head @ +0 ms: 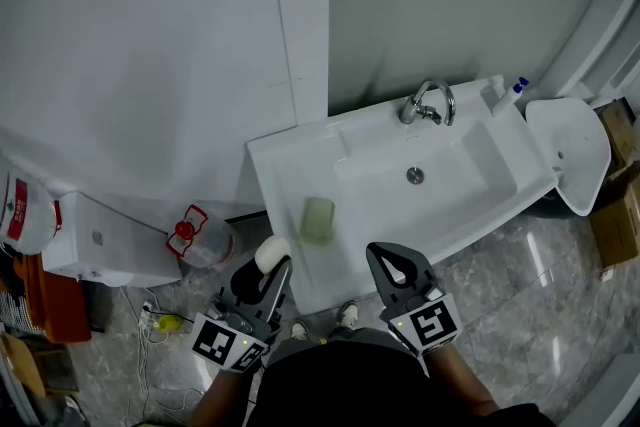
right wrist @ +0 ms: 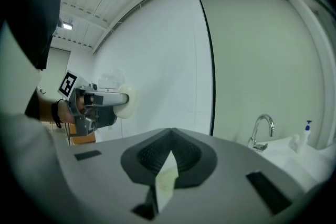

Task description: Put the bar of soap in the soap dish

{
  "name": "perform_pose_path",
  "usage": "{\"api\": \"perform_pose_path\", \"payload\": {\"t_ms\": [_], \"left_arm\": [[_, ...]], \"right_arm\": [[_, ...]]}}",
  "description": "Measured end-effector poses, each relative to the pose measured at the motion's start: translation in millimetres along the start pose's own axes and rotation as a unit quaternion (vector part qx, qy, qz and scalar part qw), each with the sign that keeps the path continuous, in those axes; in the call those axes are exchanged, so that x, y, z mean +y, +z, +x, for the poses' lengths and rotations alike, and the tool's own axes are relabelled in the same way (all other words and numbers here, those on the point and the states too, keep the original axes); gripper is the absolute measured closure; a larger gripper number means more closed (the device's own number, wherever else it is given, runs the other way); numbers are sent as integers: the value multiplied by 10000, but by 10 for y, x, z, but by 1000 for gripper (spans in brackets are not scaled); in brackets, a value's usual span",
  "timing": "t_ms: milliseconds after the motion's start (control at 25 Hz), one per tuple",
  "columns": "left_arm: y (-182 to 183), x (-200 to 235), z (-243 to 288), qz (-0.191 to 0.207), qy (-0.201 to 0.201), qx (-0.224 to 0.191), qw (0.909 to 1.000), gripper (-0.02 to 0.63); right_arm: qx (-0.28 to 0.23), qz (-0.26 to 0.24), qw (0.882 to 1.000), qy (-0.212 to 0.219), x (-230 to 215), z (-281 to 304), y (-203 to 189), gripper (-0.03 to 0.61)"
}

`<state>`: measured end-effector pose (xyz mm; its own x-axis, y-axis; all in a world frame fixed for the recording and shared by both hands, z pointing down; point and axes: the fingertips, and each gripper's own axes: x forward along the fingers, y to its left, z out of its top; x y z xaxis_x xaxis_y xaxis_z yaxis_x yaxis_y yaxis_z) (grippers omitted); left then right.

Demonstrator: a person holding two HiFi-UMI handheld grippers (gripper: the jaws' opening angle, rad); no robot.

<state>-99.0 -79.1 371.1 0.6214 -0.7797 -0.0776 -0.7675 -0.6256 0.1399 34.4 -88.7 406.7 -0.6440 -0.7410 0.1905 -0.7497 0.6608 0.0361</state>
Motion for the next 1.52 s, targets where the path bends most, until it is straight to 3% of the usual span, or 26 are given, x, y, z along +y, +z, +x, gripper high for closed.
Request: {"api": "perform_pose_path", "payload": {"t_ms": [360, 600, 840, 1120, 1520], "left_arm": [[-388, 169, 134, -297, -218, 362, 9987, 505], [-923, 390, 177, -489, -187, 795, 9955, 505], [-1339, 542, 274, -798, -179, 1220, 9892, 505], [-1756, 711, 481, -776, -187, 1629, 9834, 505], [-2205, 777, 742, -1068, -344, 2211, 9688, 505]], "right_arm": [[156, -94, 9992, -347, -81, -185, -40, 568], [227, -101, 9978, -612, -123, -316, -68, 567], [347, 25, 9965, -761, -111, -439, -180, 566], [412, 46, 9956, -839, -152, -487, -271, 566], [431, 100, 9953, -857, -277, -499, -297, 566]]}}
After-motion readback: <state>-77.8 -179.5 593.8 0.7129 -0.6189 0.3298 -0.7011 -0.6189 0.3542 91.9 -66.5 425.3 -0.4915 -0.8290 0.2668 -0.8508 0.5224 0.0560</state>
